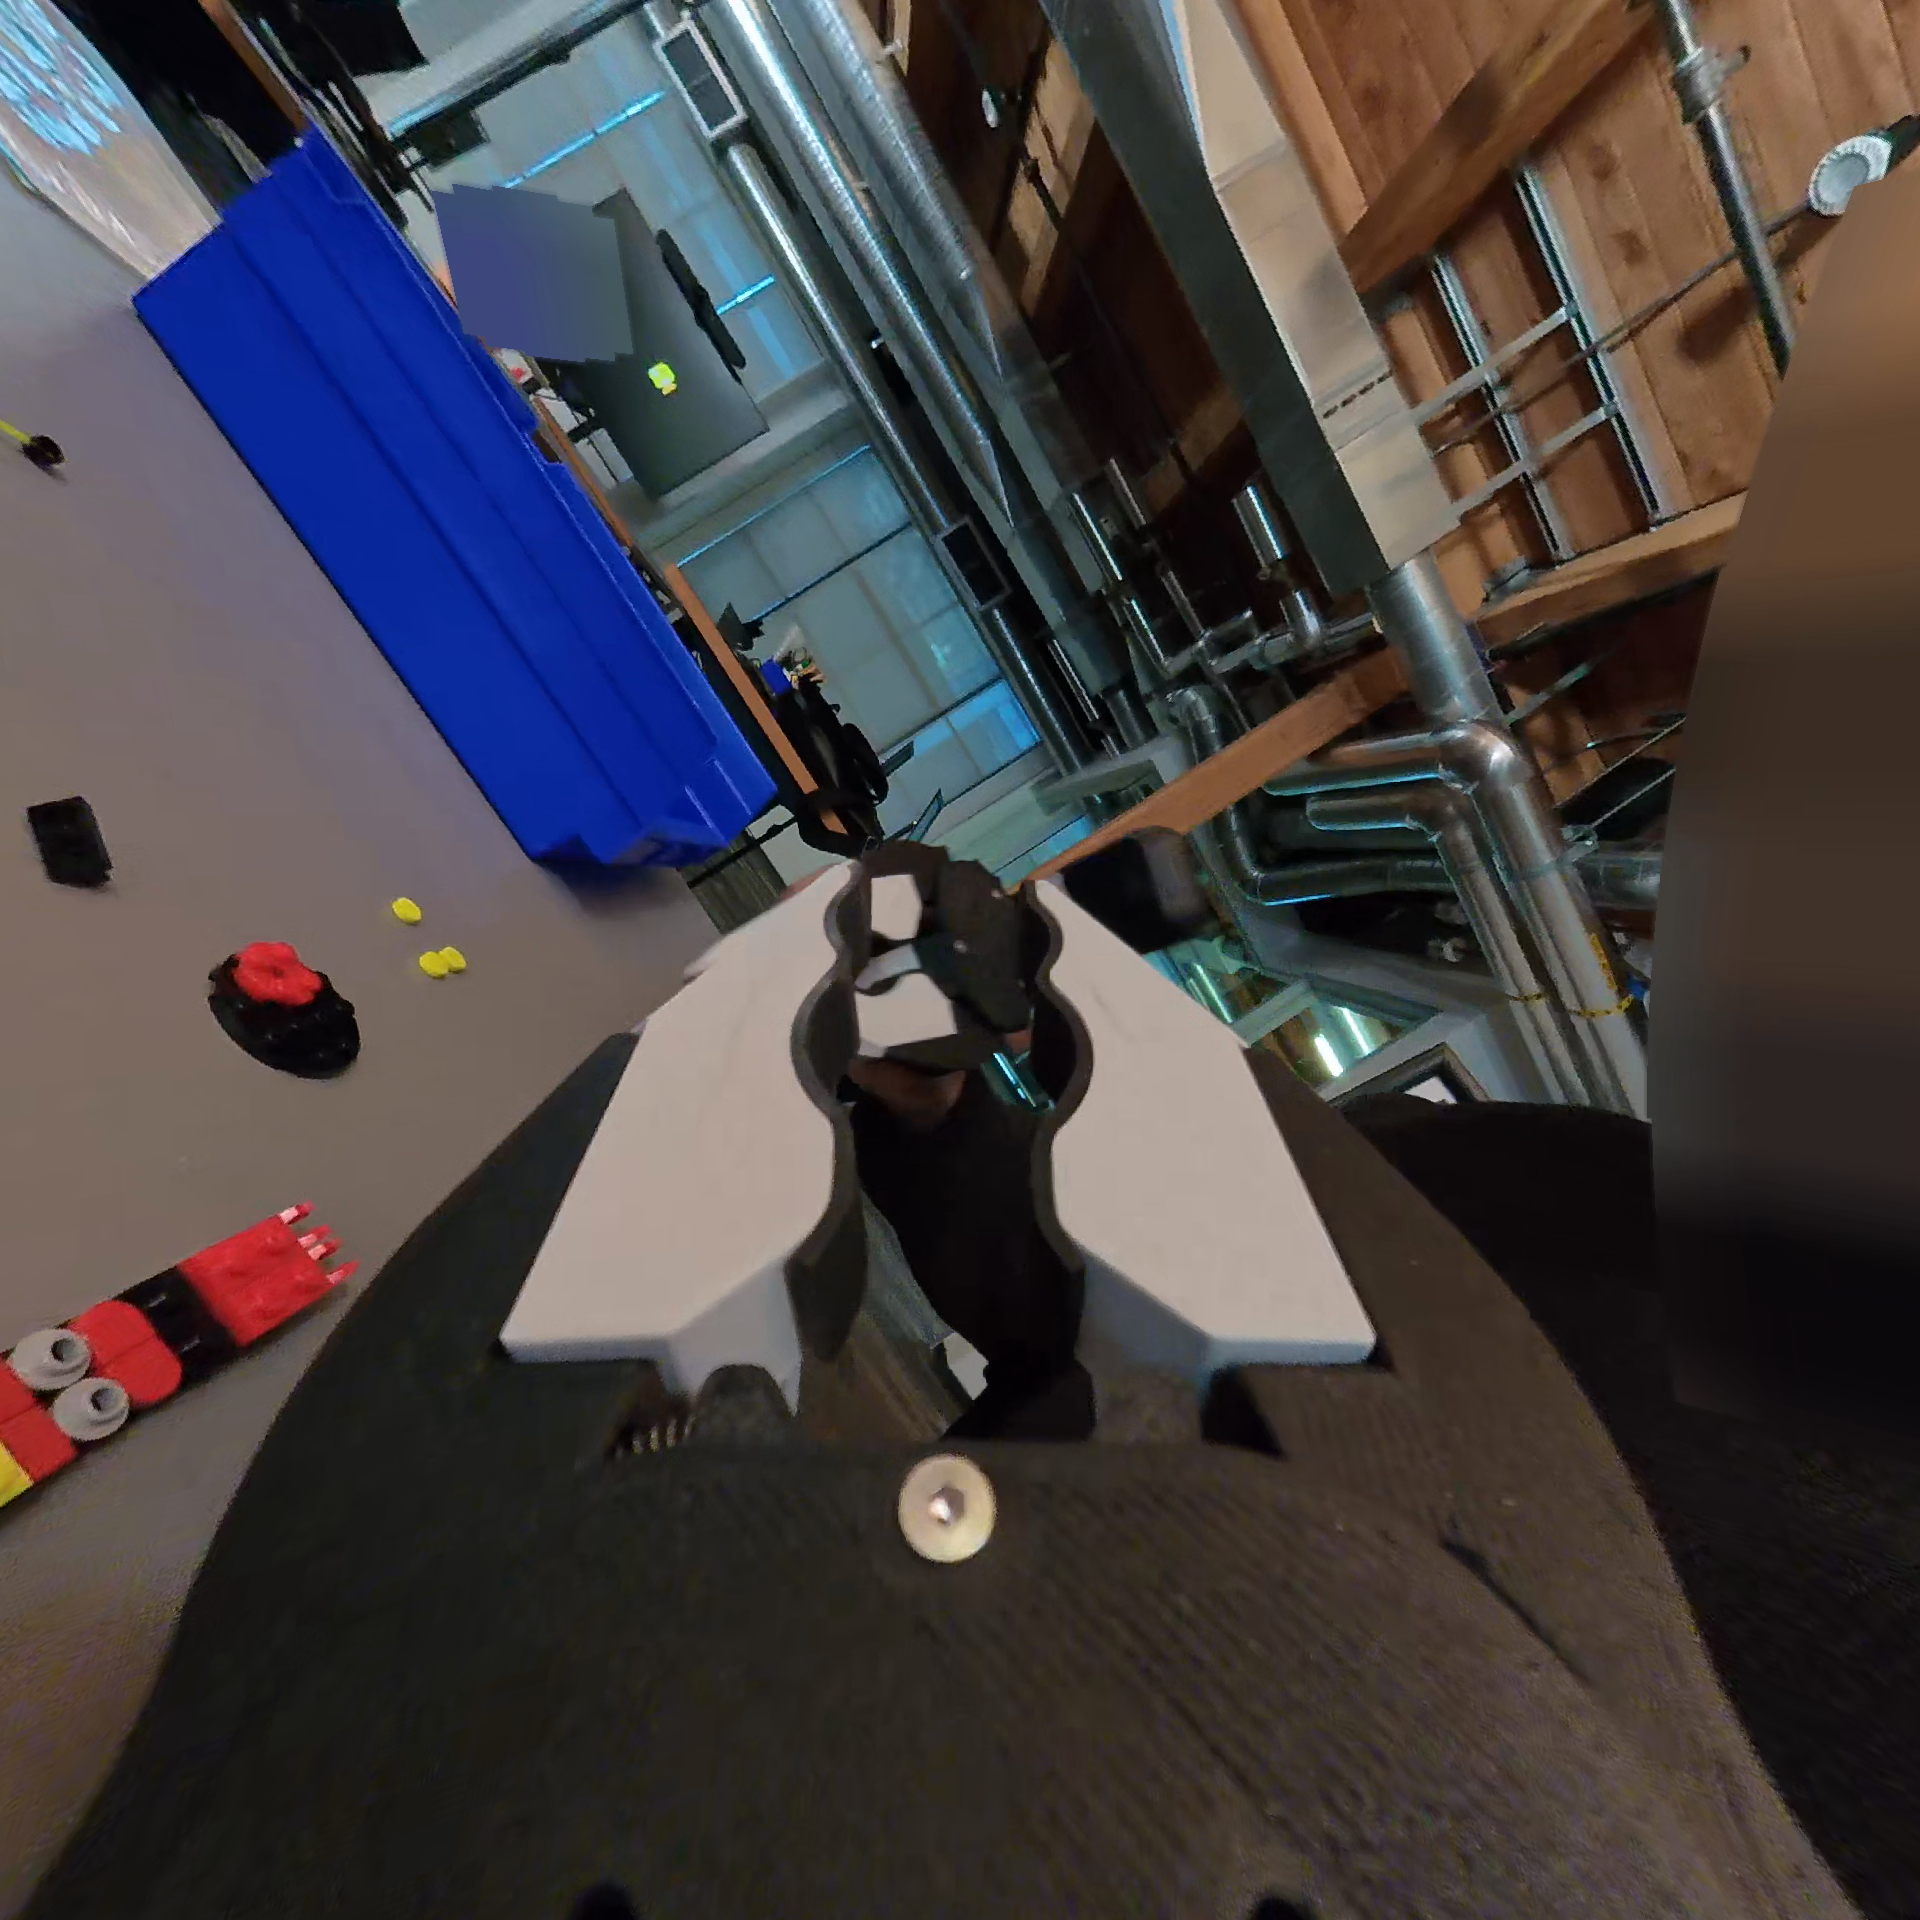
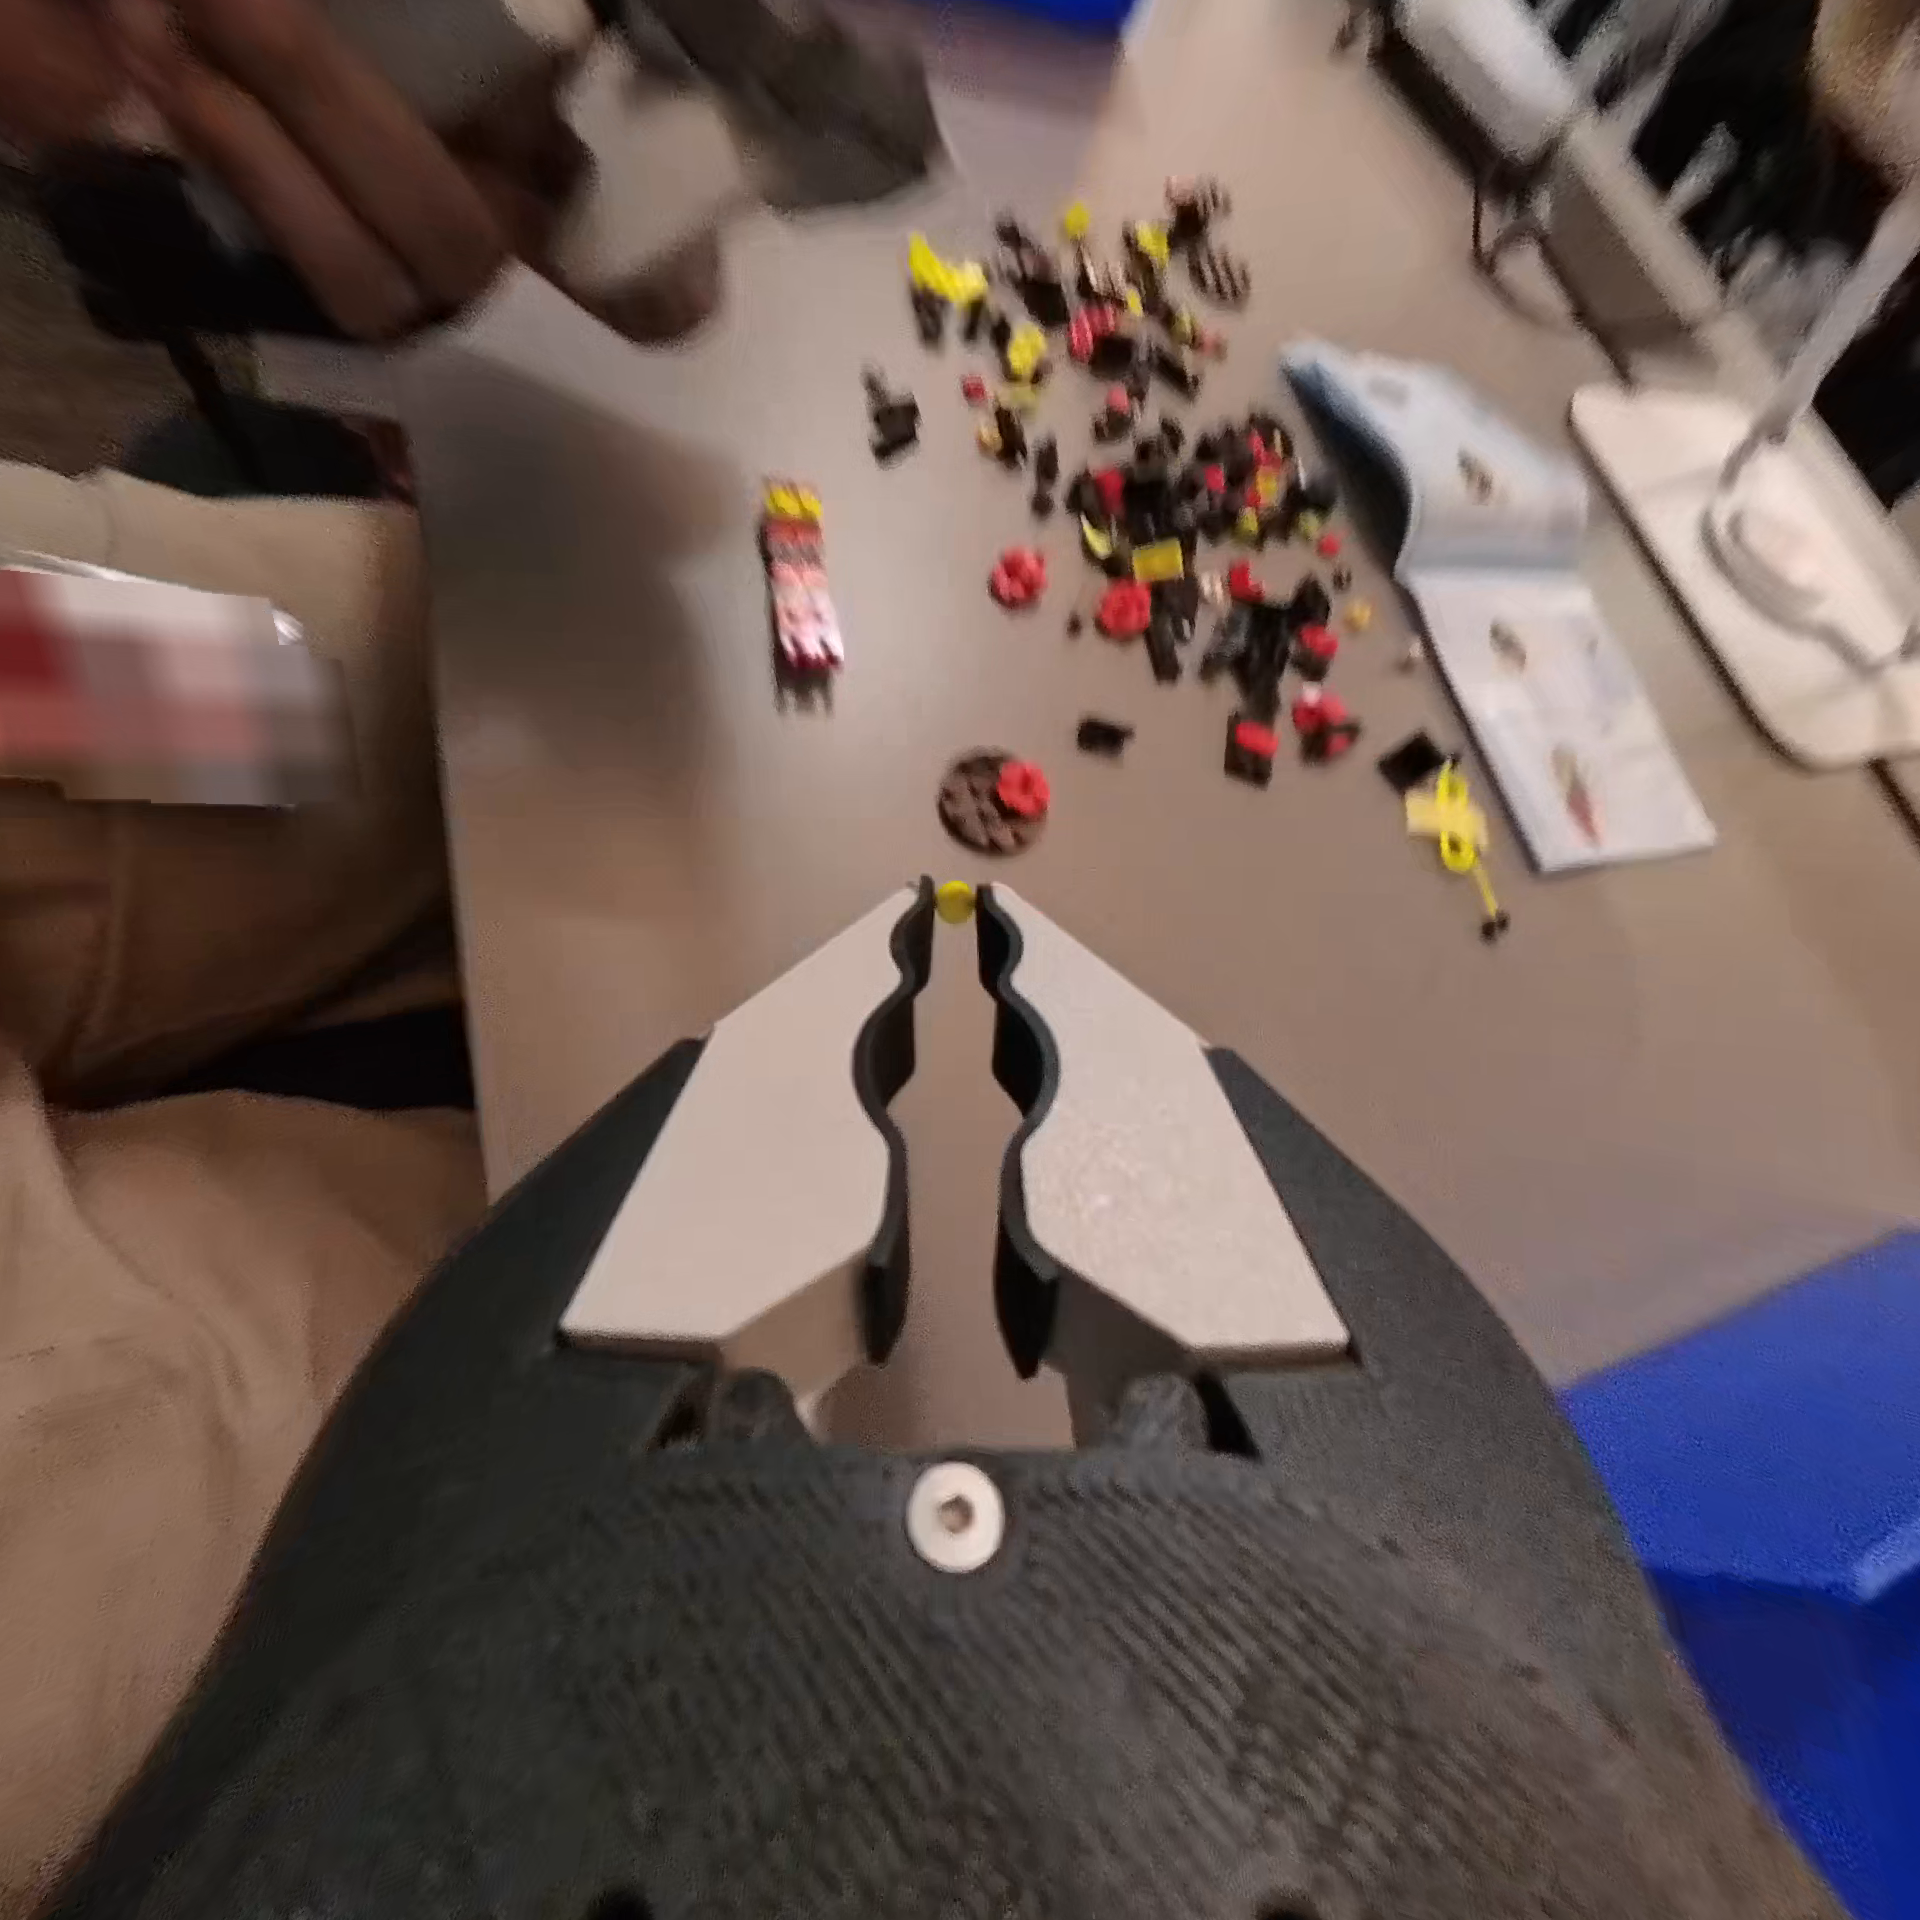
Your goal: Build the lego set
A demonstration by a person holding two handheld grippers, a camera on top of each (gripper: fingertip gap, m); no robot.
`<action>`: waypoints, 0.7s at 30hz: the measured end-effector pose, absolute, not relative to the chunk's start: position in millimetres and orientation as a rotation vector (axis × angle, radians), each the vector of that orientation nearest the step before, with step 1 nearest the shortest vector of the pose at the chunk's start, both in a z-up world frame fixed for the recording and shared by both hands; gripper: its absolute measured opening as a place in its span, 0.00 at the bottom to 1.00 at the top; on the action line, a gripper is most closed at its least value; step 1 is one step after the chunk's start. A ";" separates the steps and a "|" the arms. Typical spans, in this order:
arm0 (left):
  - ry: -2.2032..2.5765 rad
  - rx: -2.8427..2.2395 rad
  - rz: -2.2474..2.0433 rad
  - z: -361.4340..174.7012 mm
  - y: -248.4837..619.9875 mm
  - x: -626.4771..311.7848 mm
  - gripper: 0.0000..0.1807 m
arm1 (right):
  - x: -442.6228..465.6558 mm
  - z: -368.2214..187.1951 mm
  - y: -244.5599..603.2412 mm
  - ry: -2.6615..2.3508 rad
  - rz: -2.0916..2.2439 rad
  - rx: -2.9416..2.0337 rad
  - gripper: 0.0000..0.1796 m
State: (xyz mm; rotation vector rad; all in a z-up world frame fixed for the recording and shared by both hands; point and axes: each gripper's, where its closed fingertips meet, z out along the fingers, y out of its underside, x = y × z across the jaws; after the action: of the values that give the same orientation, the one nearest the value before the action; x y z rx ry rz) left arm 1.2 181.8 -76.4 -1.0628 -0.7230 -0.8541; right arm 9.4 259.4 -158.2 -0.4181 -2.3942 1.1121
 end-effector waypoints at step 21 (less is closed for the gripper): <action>-0.739 -0.937 -0.933 -75.6 174.4 -35.7 0.06 | -11.5 -178.5 302.1 -2.488 0.976 -0.660 0.10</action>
State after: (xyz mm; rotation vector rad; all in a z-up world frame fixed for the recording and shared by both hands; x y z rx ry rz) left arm -35.7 174.4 -75.6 -0.9366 -0.7386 -0.9326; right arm -11.5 302.1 -178.5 -0.6600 -2.4876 0.9759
